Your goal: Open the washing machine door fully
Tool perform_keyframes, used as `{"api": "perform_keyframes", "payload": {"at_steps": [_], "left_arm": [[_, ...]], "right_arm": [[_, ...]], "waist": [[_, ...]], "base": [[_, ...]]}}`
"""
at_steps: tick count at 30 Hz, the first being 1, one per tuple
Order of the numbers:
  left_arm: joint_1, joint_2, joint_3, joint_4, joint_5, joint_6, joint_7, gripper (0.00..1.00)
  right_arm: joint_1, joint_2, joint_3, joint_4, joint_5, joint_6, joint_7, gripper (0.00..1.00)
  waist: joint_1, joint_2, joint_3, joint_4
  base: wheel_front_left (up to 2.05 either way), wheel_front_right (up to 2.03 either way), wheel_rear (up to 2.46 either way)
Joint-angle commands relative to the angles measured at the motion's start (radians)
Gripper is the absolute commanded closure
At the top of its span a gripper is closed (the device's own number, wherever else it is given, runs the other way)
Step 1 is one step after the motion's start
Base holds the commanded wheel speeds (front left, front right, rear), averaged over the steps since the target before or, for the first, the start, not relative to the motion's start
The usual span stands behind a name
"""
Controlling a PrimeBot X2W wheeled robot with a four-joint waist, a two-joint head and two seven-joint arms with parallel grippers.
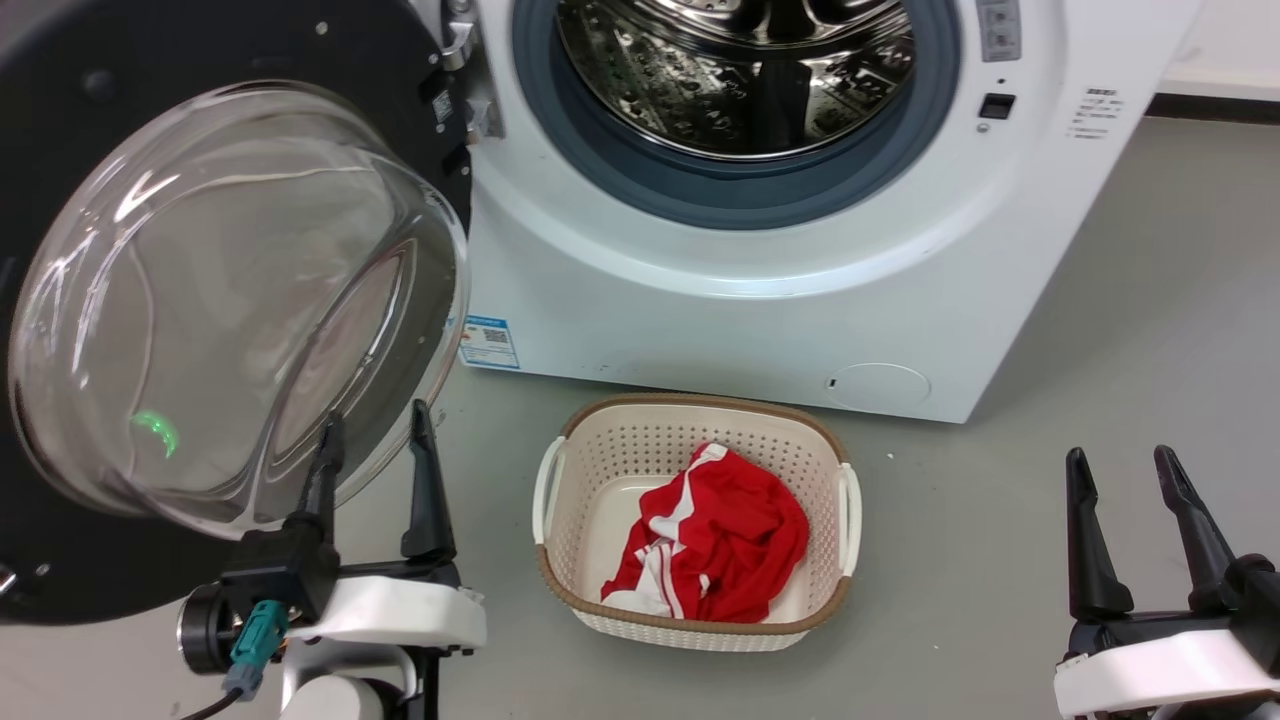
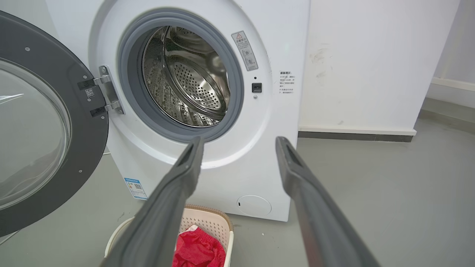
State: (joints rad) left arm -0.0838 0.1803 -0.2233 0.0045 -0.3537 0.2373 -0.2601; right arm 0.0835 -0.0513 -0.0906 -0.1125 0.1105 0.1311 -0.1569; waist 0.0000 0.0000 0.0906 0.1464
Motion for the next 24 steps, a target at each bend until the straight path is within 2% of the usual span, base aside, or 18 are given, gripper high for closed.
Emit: {"api": "perform_keyframes", "payload": {"at_steps": [1, 7, 13, 24], "left_arm": [[-0.016, -0.009, -0.004, 0.009, 0.007, -0.009, -0.006, 0.00], [-0.046, -0.052, -0.017, 0.036, 0.043, -0.042, -0.005, 0.00], [-0.044, -0.066, -0.007, 0.063, 0.103, -0.054, -0.005, 0.00], [-0.006, -0.056, 0.040, 0.099, 0.171, -0.070, -0.005, 0.00]], "right_arm": [[-0.010, 0.001, 0.000, -0.003, -0.002, -0.001, 0.000, 0.00], [-0.017, 0.001, 0.005, 0.005, 0.005, -0.001, 0.004, 0.00], [-0.003, 0.002, 0.025, 0.011, 0.000, -0.001, 0.005, 0.00], [0.018, 0.001, 0.037, 0.020, 0.005, -0.001, 0.001, 0.00]], "waist": [[0.0000, 0.0000, -0.005, -0.021], [0.0000, 0.0000, -0.019, -0.090], [0.0000, 0.0000, -0.039, -0.139], [0.0000, 0.0000, -0.074, -0.153]], "base": [[0.00, 0.00, 0.00], [0.00, 0.00, 0.00], [0.00, 0.00, 0.00], [0.00, 0.00, 0.00]]}}
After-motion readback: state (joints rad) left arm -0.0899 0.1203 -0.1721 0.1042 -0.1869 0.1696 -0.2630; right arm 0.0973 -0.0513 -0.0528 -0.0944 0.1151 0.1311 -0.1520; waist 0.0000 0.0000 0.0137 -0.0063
